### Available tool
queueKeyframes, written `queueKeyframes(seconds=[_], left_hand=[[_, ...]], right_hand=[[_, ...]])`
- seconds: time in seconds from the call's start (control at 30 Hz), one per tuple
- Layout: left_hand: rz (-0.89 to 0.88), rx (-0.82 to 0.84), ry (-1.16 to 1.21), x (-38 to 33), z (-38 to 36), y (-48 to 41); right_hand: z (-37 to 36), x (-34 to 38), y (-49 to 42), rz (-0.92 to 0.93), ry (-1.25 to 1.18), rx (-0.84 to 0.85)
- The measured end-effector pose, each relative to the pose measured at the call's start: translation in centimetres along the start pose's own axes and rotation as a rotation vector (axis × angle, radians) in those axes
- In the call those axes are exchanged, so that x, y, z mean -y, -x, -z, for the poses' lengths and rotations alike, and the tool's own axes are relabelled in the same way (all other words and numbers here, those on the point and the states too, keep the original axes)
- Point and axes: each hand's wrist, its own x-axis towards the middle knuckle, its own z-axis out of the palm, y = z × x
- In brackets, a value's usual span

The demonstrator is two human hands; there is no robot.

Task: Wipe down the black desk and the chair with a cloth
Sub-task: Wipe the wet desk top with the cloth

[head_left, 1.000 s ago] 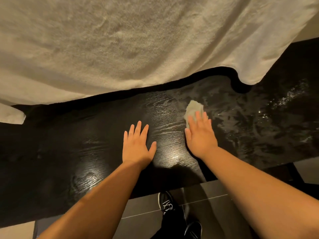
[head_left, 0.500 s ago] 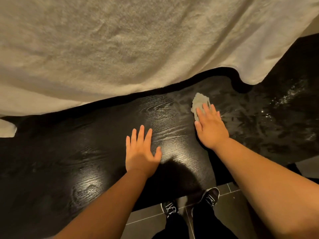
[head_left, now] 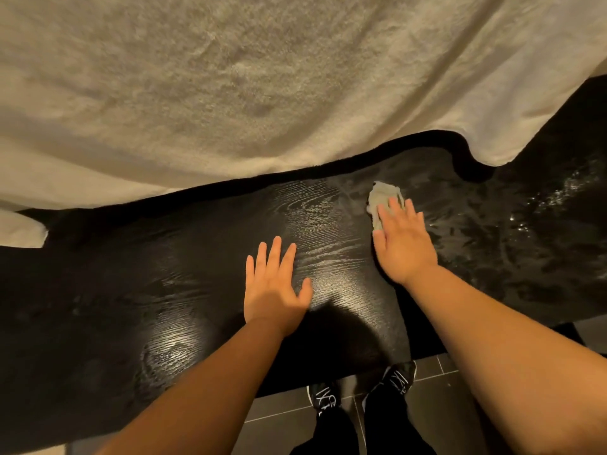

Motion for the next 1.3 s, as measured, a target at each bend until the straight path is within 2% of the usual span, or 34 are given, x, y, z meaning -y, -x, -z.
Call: queueKeyframes(seconds=[0.07,0.13,0.2,0.27,0.33,0.37,0.43,0.5,0.57,0.6,0.73,0.83,0.9,1.03,1.1,1.13,1.3], left_hand=[[-0.001,-0.012,-0.009,0.0,0.0,0.0],[-0.002,-0.002,-0.026,0.0,-0.1,0.0],[-0.003,0.017,-0.048,-0.1,0.0,-0.1],[0.004,0.041,-0.081,-0.1,0.1,-0.3],[0.011,0.074,-0.116,-0.3,0.1,-0.4],[0.011,0.082,-0.128,-0.3,0.2,-0.4],[0.015,0.083,-0.125,-0.3,0.2,-0.4],[0.014,0.07,-0.109,-0.4,0.1,-0.3],[0.012,0.059,-0.095,-0.4,0.0,-0.2],[0.012,0.057,-0.086,-0.4,0.0,-0.2],[0.017,0.09,-0.077,-0.4,0.2,-0.5],[-0.024,0.129,-0.102,-0.3,0.5,-1.5],[-0.06,0.139,-0.088,-0.2,0.8,-3.1],[-0.047,0.103,-0.115,-0.7,1.4,-7.4],[-0.011,0.101,-0.114,-1.4,1.6,-9.0],[0.012,0.096,-0.102,-1.8,1.6,-9.6],[0.057,0.089,-0.136,-2.6,1.1,-10.1]], right_hand=[[-0.5,1.8,1.2,-0.05,-0.036,-0.023],[-1.3,4.0,4.4,0.117,-0.009,-0.024],[-2.1,5.1,7.4,0.318,0.012,0.072],[-1.8,4.4,7.4,0.455,0.013,0.134],[-1.5,3.0,5.2,0.557,0.086,0.113],[-1.3,2.3,3.7,0.545,0.113,0.076],[-0.2,1.0,0.9,0.371,0.09,0.035],[0.3,0.5,-0.9,0.157,0.031,0.053],[0.5,1.2,-0.7,0.072,-0.01,0.061],[0.3,1.7,0.2,0.097,-0.008,0.064],[-0.5,2.2,5.3,0.434,0.022,0.115],[0.0,0.4,3.4,0.594,0.077,0.188],[0.3,-0.3,0.4,0.543,0.102,0.147],[1.4,-0.1,-5.0,0.162,-0.02,0.103],[1.3,1.2,-4.5,0.088,-0.057,0.09],[1.0,2.0,-3.4,0.113,-0.051,0.089],[0.3,2.9,2.1,0.517,-0.028,0.189]])
